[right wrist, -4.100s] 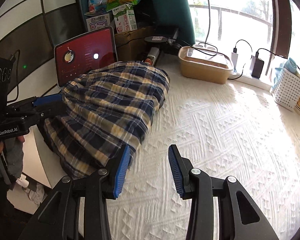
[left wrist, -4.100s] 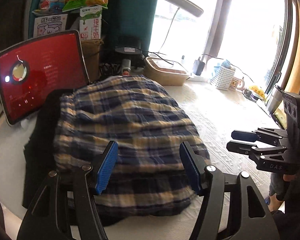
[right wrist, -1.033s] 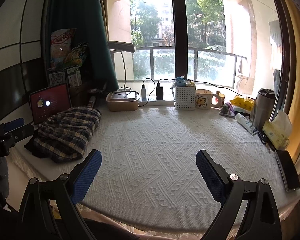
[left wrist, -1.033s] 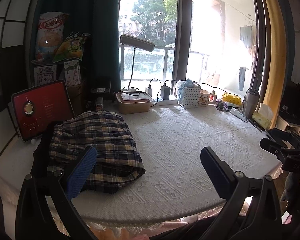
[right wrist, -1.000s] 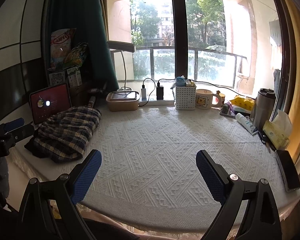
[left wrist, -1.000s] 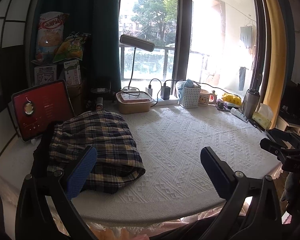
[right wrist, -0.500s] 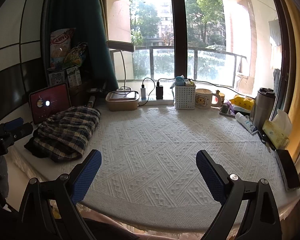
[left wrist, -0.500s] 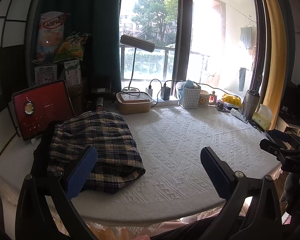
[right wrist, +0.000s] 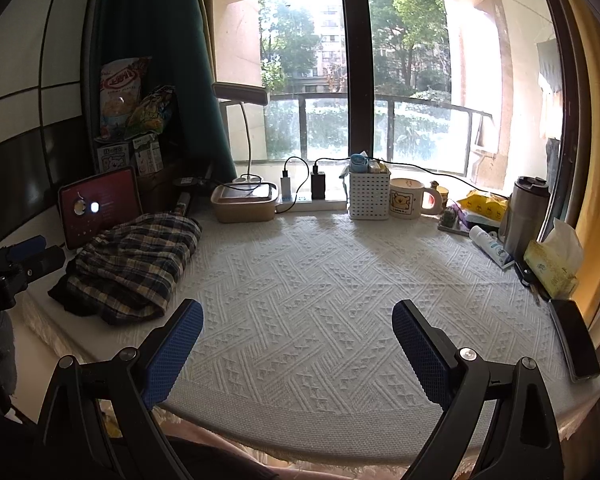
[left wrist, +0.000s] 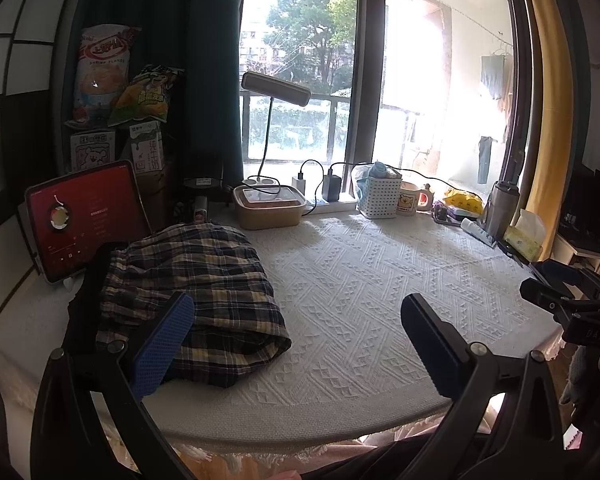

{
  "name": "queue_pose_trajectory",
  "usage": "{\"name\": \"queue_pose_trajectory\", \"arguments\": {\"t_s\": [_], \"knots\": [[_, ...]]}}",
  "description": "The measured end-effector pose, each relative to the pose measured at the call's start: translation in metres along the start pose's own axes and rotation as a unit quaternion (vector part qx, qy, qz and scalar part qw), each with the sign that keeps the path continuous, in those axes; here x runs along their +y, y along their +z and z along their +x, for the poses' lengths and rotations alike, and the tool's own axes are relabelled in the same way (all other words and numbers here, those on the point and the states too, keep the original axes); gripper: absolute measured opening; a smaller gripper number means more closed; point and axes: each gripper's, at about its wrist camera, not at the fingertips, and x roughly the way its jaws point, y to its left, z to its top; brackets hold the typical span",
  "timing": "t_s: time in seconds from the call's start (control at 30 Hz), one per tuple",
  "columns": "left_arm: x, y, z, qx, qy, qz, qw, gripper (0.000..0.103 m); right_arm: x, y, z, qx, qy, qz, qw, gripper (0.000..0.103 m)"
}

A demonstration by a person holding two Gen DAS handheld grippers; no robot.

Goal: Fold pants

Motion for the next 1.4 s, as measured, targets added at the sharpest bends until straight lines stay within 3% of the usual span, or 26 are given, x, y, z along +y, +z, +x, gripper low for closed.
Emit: {"name": "queue_pose_trajectory", "arguments": {"t_s": [1.4], "knots": [[-0.0028, 0.0010, -0.0059, -0.009, -0.008, 0.002, 0.9999, 0.102, -0.0028, 0.0010, -0.0042, -0.002, -0.002, 0.000, 1.000, 0.097]]}}
